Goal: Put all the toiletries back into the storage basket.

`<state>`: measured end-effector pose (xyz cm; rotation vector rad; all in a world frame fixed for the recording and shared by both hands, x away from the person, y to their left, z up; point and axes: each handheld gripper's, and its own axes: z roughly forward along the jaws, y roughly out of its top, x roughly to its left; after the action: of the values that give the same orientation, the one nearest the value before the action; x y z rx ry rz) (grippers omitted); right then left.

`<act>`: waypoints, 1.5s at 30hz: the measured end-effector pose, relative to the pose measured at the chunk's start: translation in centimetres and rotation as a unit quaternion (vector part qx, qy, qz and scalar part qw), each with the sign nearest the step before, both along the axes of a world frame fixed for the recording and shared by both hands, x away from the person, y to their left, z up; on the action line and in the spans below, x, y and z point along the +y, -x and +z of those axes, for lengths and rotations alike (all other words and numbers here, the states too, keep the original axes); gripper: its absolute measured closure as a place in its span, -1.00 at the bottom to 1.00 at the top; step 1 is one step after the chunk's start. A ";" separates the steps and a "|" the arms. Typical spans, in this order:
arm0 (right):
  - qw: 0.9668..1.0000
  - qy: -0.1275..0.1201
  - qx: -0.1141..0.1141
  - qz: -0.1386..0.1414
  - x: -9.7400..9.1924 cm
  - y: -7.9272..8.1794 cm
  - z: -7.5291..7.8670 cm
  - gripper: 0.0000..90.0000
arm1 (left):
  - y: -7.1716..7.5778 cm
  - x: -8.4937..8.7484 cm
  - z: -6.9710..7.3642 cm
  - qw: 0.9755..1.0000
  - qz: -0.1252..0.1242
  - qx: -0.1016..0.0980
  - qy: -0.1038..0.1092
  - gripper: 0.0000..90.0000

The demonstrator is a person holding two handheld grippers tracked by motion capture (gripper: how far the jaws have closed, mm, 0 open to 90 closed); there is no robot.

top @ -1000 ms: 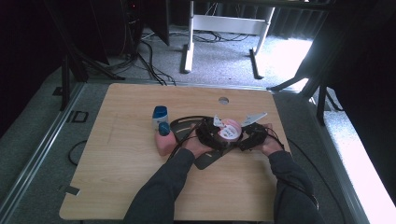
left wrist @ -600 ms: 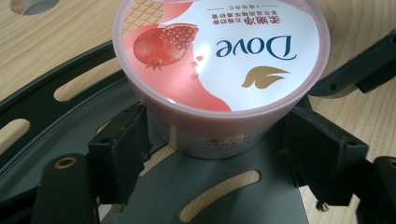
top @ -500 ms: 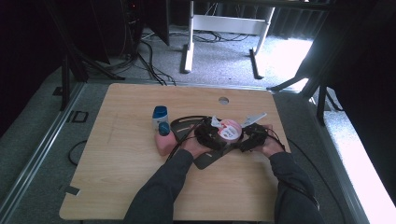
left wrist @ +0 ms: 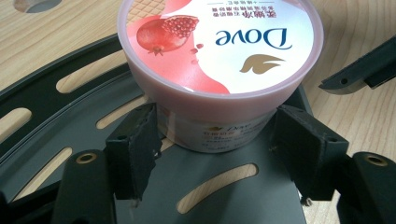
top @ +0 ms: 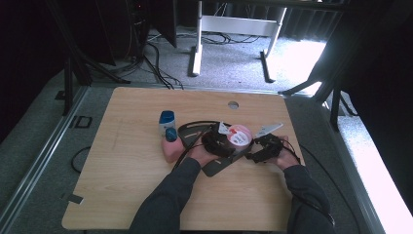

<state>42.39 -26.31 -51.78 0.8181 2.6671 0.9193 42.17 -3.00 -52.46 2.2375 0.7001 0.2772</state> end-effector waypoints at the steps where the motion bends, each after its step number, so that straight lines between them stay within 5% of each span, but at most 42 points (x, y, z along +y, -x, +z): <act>1: 1.000 0.000 0.000 0.000 0.0 0.0 0.0 -0.64 | 0.0 0.0 0.0 1.000 0.000 -0.001 -0.001 -0.27; 5: 1.000 -0.010 0.000 0.001 -0.2 0.3 0.0 -0.62 | 0.1 0.2 0.1 1.000 -0.003 0.012 0.005 -0.22; 7: 1.000 0.005 -0.011 -0.010 -0.2 0.3 0.0 -0.61 | 0.3 0.1 0.2 1.000 -0.007 0.006 0.002 -0.17; 22: 1.000 -0.012 0.007 -0.027 -0.4 -0.2 -1.2 -0.62 | 0.5 -0.1 0.0 1.000 -0.011 0.010 -0.002 -0.17; 35: 1.000 -0.004 0.015 -0.003 0.2 -1.2 -1.1 -0.65 | 0.6 0.2 -0.4 1.000 -0.010 0.013 -0.006 -0.16; 45: 0.999 -0.024 0.003 -0.021 -0.5 -0.4 -1.4 -0.46 | 2.5 0.9 0.0 1.000 -0.004 0.000 -0.028 0.02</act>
<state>42.78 -26.76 -53.13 0.8870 2.6319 0.9760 39.69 -2.12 -52.48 2.2923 0.6918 0.2956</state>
